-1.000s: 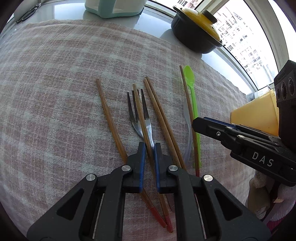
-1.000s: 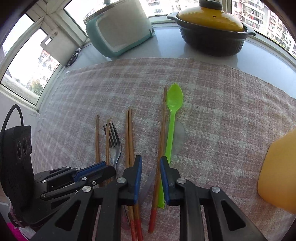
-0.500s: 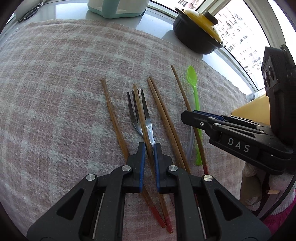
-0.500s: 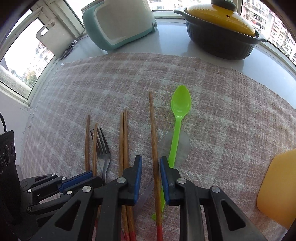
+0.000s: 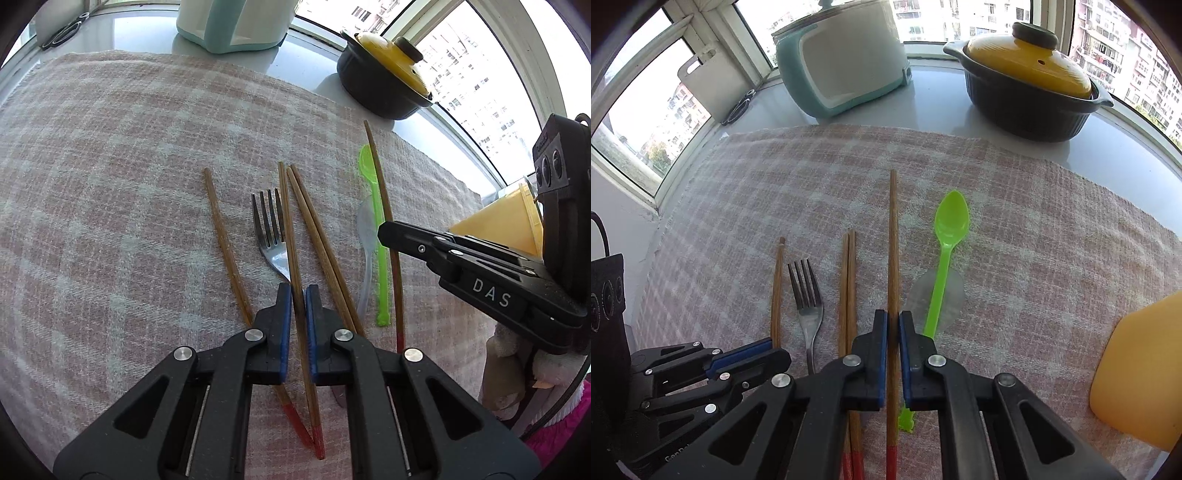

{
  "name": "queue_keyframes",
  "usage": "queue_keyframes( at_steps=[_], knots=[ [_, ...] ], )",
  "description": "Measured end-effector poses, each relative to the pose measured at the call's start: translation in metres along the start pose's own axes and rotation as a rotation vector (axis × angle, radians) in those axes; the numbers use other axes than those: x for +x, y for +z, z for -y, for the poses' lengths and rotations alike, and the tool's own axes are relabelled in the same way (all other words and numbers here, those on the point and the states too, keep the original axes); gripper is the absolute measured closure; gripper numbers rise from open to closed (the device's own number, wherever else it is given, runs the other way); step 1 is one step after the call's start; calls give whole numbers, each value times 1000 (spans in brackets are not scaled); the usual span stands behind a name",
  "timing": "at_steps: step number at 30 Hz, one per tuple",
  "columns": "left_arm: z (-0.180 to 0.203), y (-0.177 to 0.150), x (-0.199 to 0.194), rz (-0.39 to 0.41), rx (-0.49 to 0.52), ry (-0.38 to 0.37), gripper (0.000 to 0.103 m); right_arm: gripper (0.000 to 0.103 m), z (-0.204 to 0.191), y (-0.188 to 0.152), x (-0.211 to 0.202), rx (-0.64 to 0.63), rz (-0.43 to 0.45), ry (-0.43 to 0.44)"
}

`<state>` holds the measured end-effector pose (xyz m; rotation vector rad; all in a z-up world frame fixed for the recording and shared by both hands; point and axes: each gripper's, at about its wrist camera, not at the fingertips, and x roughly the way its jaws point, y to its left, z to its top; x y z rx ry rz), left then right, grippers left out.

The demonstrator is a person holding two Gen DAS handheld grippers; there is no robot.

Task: Organize utensils
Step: 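Lift both held chopsticks and carry them toward the yellow bin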

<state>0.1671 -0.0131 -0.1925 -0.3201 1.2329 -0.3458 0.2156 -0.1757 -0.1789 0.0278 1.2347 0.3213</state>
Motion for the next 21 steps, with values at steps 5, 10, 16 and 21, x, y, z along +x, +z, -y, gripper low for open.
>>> queue_keyframes(
  at_steps=[5,10,16,21],
  knots=[
    [7,-2,-17,35,17,-11,98,99,6,-13,-22,20,46,23],
    [18,-5,-33,77,37,-23,99,99,11,-26,-46,19,95,20],
    [38,-7,-50,128,75,-24,99,99,17,-43,-80,41,164,39],
    [54,-9,-62,158,90,-44,99,99,22,-56,-112,50,233,37]
  ],
)
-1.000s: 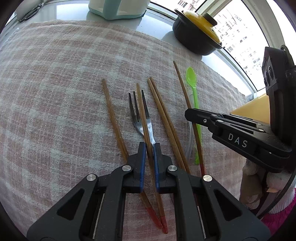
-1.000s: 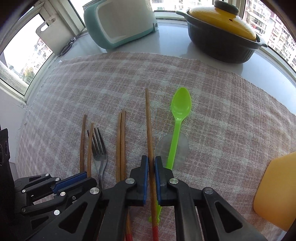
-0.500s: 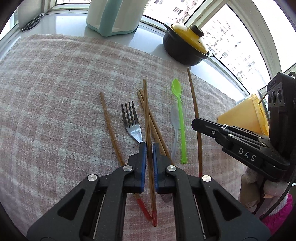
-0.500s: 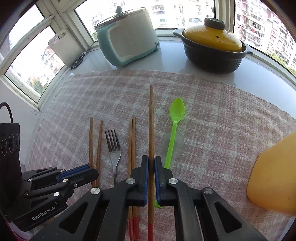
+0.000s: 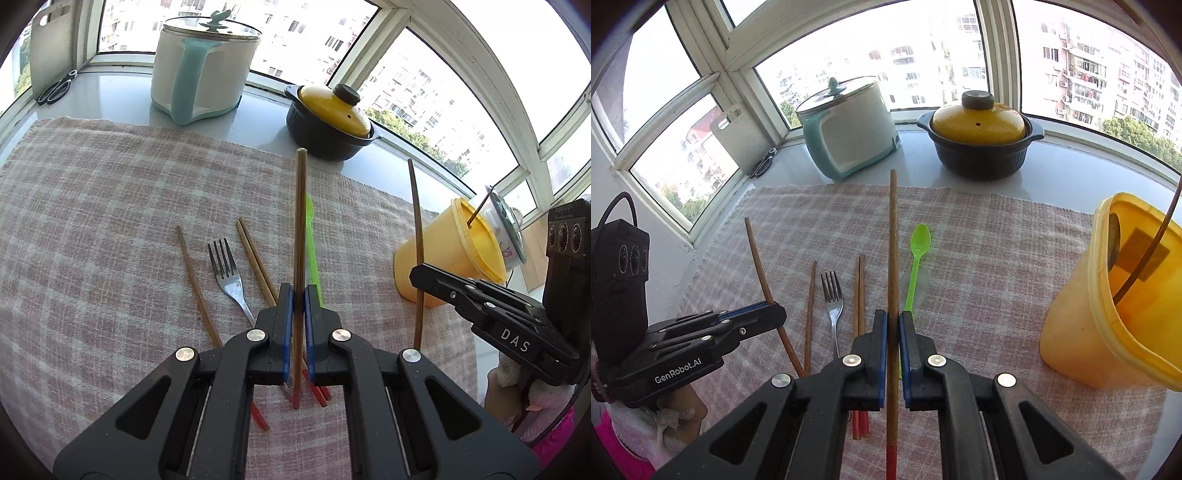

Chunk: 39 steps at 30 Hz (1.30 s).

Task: Organize utensils
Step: 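Lift both held chopsticks and carry them toward the yellow bin, then lower both chopsticks into the yellow bin and open both tools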

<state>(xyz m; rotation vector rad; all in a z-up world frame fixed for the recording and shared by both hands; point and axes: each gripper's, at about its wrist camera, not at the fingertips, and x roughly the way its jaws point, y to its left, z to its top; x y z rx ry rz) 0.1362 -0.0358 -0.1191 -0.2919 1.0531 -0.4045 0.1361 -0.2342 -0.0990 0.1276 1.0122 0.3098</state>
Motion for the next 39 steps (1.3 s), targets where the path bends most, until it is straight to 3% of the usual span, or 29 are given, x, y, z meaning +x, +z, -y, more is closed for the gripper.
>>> queue_keyframes(
  at_steps=[12,20,39],
  knots=[
    [38,9,-25,84,68,-28,99,99,21,-11,-79,20,160,-29],
    [69,23,-41,133,94,-92,99,99,41,-11,-124,36,270,-94],
    [152,66,-42,212,159,-219,99,99,106,11,-168,112,379,-189]
  ],
)
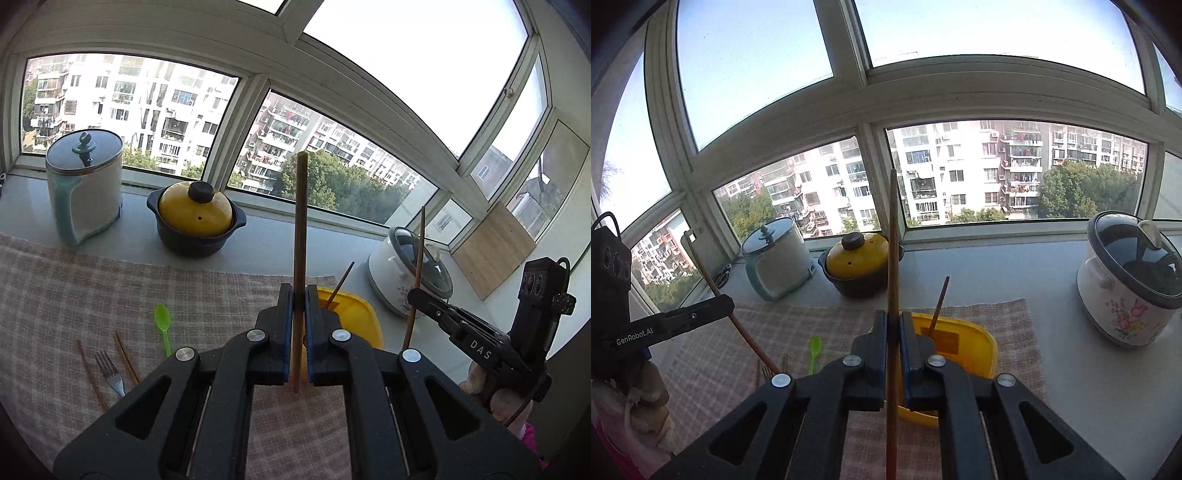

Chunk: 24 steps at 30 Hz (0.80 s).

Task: Organize utensils
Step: 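Lower both chopsticks into the yellow bin and open both tools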

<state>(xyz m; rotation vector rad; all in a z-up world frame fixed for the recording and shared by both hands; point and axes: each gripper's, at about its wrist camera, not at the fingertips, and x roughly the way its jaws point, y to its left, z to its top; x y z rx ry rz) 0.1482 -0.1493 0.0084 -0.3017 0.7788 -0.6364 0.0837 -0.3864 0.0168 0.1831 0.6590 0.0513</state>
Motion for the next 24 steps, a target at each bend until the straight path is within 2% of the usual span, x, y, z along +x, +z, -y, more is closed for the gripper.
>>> queue_keyframes(
  at_steps=[8,14,24],
  knots=[
    [23,16,14,30,18,-16,99,99,14,20,6,1,33,-26],
    [35,22,34,32,54,15,99,99,26,27,23,11,27,-50],
    [33,19,72,-27,47,49,99,99,43,29,55,36,7,-65]
  ],
)
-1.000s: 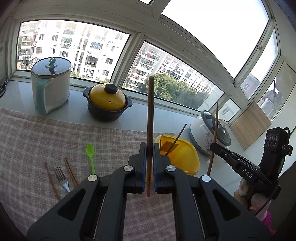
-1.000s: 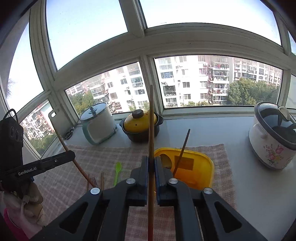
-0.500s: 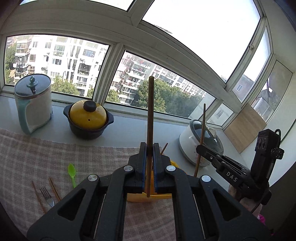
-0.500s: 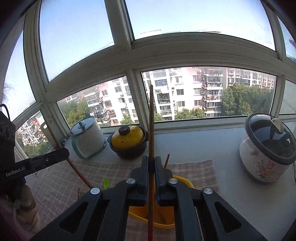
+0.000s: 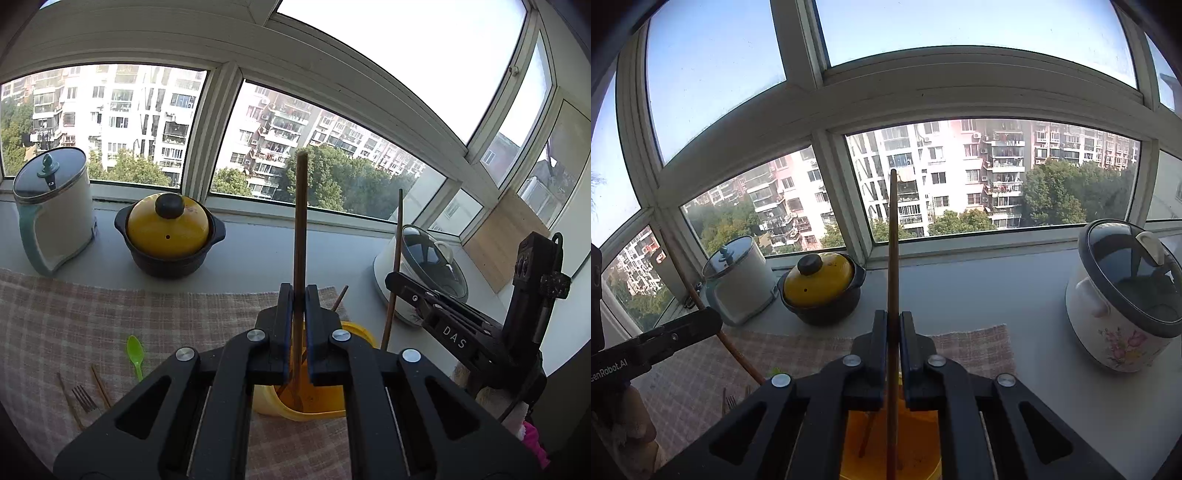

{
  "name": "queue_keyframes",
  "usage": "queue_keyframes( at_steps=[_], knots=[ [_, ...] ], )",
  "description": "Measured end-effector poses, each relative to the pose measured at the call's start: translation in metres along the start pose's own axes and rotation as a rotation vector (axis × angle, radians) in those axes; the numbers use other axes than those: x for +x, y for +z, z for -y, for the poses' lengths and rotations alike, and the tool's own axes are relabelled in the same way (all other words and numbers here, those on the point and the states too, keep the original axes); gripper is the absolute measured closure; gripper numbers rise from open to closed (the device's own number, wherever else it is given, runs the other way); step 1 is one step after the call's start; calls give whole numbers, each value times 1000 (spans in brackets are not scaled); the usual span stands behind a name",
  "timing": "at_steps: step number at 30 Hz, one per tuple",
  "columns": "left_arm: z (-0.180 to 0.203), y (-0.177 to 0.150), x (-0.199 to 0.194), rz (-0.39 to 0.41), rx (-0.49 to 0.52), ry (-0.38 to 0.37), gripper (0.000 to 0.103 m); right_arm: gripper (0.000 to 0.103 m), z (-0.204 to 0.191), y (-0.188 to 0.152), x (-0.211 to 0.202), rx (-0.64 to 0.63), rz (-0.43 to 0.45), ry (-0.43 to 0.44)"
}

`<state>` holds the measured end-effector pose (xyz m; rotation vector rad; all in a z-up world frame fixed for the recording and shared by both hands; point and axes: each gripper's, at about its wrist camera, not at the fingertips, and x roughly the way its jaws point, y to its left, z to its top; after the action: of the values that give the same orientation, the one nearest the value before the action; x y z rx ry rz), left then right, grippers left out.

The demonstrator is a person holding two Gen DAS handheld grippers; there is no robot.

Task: Organize utensils
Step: 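Lower both chopsticks into the yellow bin and open both tools, then move both tools back from the bin to the remaining utensils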

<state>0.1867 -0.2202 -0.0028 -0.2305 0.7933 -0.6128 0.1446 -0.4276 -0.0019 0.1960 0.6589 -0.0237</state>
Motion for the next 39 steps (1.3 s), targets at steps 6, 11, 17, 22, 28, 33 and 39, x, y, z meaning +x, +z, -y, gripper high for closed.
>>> queue_keyframes(
  at_steps=[6,11,17,22,28,33,39],
  knots=[
    [-3,-8,18,-47,-10,20,99,99,5,-8,14,11,-20,5],
    [-4,-15,26,-76,-16,17,99,99,9,-17,21,22,-37,8],
    [-1,-21,31,-96,-9,17,99,99,16,-27,24,41,-54,5],
    [-1,-23,33,-110,-10,16,99,99,20,-33,22,50,-64,0],
    [-1,-25,30,-119,-4,11,99,92,24,-38,16,66,-63,-12],
    [-1,-28,26,-125,-14,7,75,71,27,-41,7,85,-45,-32],
    [-4,-32,20,-126,-11,5,74,46,28,-43,-4,99,-29,-48]
  ],
)
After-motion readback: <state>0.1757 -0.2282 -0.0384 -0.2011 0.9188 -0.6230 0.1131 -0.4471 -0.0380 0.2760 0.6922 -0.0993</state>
